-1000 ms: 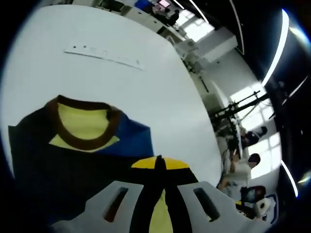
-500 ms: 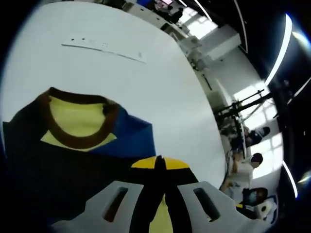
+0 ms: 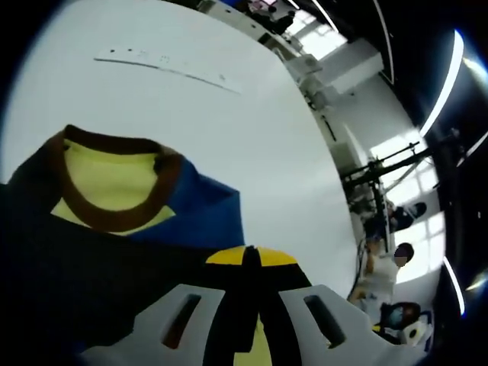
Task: Fold the garment on the visible template until the final outline fits inside the template.
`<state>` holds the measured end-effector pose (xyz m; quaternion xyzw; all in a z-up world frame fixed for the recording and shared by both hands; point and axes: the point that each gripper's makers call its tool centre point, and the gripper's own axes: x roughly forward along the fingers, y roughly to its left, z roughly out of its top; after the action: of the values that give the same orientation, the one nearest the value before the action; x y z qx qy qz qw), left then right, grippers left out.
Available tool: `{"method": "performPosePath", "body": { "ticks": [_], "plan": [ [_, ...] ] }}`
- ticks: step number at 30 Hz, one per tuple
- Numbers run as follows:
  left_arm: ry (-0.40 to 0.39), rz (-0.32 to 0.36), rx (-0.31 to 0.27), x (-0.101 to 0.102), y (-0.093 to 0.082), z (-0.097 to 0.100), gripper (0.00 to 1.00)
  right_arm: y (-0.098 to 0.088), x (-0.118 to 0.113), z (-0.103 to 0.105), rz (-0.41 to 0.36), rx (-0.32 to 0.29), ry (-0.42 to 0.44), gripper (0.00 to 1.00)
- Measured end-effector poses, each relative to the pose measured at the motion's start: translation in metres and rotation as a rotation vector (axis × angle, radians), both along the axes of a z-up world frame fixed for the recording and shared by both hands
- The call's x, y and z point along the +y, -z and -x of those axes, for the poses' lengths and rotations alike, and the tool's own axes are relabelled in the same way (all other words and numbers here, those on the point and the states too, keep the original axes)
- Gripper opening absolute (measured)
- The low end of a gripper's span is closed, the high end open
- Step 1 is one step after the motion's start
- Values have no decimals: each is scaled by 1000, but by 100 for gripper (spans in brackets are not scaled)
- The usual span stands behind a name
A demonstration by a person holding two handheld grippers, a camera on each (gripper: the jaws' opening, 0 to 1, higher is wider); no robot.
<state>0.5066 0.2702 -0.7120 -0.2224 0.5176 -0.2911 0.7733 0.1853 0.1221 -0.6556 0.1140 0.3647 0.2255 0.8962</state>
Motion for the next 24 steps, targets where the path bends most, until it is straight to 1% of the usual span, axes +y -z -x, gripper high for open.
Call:
{"method": "performPosePath", "body": {
  "ticks": [4,7,10,24],
  "plan": [
    [-10,3,9,-2,3,0,0,0,-1,-1,-3,0,3,94],
    [-34,14,26,-4,6,1,0,2,-1,0,-5,3,6,94],
    [-36,8,30,-5,9,4,0,2,-2,0,-9,3,9,94],
    [-54,-9,47,-11,27,3,0,6,-6,1,-16,11,20,94]
  ]
}}
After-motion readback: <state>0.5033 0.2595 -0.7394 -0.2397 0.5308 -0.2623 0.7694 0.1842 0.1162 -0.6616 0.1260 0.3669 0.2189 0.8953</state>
